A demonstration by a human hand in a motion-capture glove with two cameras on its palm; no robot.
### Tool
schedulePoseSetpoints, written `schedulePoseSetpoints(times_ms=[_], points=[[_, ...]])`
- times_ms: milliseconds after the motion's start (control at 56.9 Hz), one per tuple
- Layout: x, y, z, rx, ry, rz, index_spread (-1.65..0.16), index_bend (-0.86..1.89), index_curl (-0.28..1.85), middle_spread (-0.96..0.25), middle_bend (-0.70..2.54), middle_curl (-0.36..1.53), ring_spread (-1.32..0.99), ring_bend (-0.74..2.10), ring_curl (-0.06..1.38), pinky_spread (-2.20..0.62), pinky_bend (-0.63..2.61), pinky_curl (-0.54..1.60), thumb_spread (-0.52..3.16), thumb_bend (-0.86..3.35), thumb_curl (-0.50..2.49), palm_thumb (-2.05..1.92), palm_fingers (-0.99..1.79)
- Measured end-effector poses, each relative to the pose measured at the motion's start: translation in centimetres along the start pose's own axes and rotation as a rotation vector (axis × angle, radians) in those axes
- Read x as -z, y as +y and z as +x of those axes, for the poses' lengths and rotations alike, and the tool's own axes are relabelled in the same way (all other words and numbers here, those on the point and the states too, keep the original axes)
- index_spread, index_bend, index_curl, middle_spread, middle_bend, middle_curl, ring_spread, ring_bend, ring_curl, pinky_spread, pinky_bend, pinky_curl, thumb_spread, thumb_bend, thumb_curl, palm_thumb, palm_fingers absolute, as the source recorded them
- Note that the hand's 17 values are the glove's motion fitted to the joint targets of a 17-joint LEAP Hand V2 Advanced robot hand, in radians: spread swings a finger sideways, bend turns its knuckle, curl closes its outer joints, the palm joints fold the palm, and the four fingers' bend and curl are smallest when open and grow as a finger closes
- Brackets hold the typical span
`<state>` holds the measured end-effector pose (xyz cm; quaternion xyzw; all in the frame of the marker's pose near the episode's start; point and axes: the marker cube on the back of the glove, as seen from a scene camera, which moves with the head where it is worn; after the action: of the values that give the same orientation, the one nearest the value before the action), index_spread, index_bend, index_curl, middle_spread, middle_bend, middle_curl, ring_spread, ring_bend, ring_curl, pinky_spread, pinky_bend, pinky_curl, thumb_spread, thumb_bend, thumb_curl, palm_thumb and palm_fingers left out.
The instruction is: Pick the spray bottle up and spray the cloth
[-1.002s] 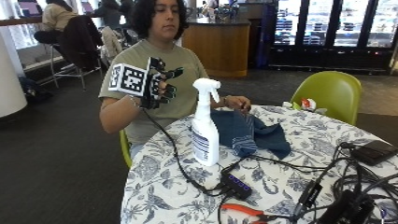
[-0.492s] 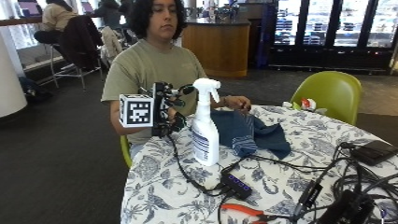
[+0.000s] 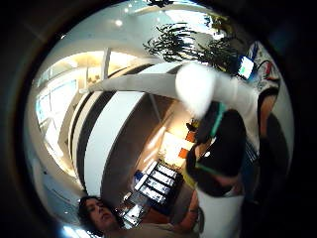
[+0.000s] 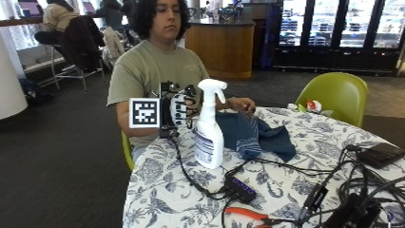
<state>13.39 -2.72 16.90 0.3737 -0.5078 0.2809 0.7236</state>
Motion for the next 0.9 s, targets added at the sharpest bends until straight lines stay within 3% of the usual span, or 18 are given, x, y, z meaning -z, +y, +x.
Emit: schedulePoseSetpoints(times_ms=[158,351,457,474,510,545,562,597,756,896], points=[[-0.3,0.7,0.4,-0.023,-0.065,-0.142,-0.25,0.84,0.56,-0.17,0.83,0.67,-0.2,0.97,0.61,-0.12,0.92,0.65,1.36,0.12,0.47,0.83,1.28],[0.8,1.6,-0.7,-0.01,0.036,0.026,-0.23,0.84,0.64,-0.18,0.9,0.75,-0.21,1.04,0.69,-0.13,1.0,0.74,1.5,0.15,0.52,0.83,1.11],[2.2,4.4,-1.7,0.055,0.166,-0.118,-0.23,0.6,0.59,-0.16,0.78,0.7,-0.18,0.96,0.65,-0.18,0.84,0.67,1.37,0.04,0.5,0.72,1.0],[2.4,4.9,-1.9,0.056,0.185,-0.15,-0.23,0.52,0.56,-0.13,0.7,0.66,-0.16,0.89,0.62,-0.15,0.74,0.63,1.34,0.01,0.49,0.68,0.73],[2.8,6.0,-2.2,0.06,0.219,-0.206,-0.23,0.48,0.57,-0.1,0.62,0.63,-0.13,0.82,0.62,-0.09,0.68,0.64,1.31,-0.02,0.47,0.64,0.47],[3.5,7.1,-2.5,0.065,0.254,-0.258,-0.24,0.44,0.57,-0.08,0.59,0.61,-0.11,0.8,0.62,-0.06,0.66,0.64,1.28,-0.03,0.47,0.63,0.45],[3.8,7.7,-2.7,0.066,0.272,-0.282,-0.26,0.36,0.52,-0.05,0.51,0.58,-0.09,0.72,0.58,0.01,0.64,0.6,1.25,-0.04,0.46,0.61,0.26],[4.5,9.0,-3.0,0.071,0.304,-0.308,-0.27,0.3,0.5,-0.02,0.44,0.55,-0.06,0.66,0.55,0.06,0.65,0.57,1.23,-0.04,0.45,0.59,0.17],[7.9,13.6,-3.4,0.099,0.384,-0.354,-0.33,0.14,0.36,0.06,0.27,0.44,0.01,0.48,0.4,0.19,0.59,0.44,1.1,-0.04,0.42,0.55,0.09],[9.5,15.8,-3.3,0.101,0.381,-0.344,-0.34,0.13,0.32,0.08,0.23,0.4,0.03,0.44,0.37,0.23,0.57,0.41,1.04,-0.03,0.4,0.53,0.1]])
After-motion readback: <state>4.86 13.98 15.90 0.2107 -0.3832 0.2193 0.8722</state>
